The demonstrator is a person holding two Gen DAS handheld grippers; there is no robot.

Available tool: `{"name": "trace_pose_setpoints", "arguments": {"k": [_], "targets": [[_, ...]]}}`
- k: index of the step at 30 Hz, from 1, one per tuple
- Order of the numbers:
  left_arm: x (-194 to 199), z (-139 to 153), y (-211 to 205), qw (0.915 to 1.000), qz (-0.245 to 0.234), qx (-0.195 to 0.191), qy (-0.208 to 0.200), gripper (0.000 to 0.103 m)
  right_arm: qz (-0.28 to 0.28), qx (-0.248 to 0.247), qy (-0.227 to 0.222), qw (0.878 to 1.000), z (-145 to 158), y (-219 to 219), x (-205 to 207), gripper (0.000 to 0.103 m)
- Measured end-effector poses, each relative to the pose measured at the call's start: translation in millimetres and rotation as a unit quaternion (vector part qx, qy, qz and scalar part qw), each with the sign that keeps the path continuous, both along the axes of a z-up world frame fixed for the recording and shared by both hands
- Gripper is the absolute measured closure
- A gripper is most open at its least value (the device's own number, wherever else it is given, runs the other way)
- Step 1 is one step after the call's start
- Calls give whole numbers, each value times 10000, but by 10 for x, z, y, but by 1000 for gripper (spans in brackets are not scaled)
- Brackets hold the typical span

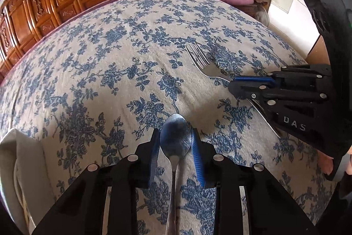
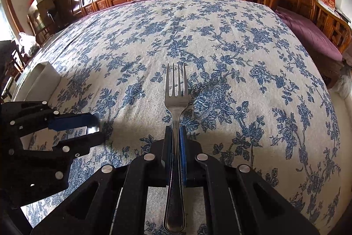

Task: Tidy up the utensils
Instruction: 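Grasp the metal spoon's handle with the left tool while the right tool lifts the fork, then carry the metal spoon over the tray with the left tool while the right tool holds the fork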

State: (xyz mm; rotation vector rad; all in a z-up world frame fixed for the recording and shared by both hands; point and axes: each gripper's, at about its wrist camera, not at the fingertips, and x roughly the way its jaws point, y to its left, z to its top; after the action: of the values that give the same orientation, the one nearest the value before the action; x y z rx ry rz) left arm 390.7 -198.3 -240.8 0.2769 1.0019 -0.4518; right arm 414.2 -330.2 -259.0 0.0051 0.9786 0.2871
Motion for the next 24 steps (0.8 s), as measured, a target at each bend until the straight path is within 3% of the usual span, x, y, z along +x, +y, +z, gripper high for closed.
{"name": "trace_pose_setpoints", "arguments": {"k": [12, 24], "targets": [[-165, 255, 267, 9984, 274, -274, -410, 76, 123, -116, -11, 9999, 13, 131, -27, 95], [-489, 655, 571, 9902, 553, -838, -968, 76, 326, -357, -133, 9987, 59, 367, -141, 95]]}}
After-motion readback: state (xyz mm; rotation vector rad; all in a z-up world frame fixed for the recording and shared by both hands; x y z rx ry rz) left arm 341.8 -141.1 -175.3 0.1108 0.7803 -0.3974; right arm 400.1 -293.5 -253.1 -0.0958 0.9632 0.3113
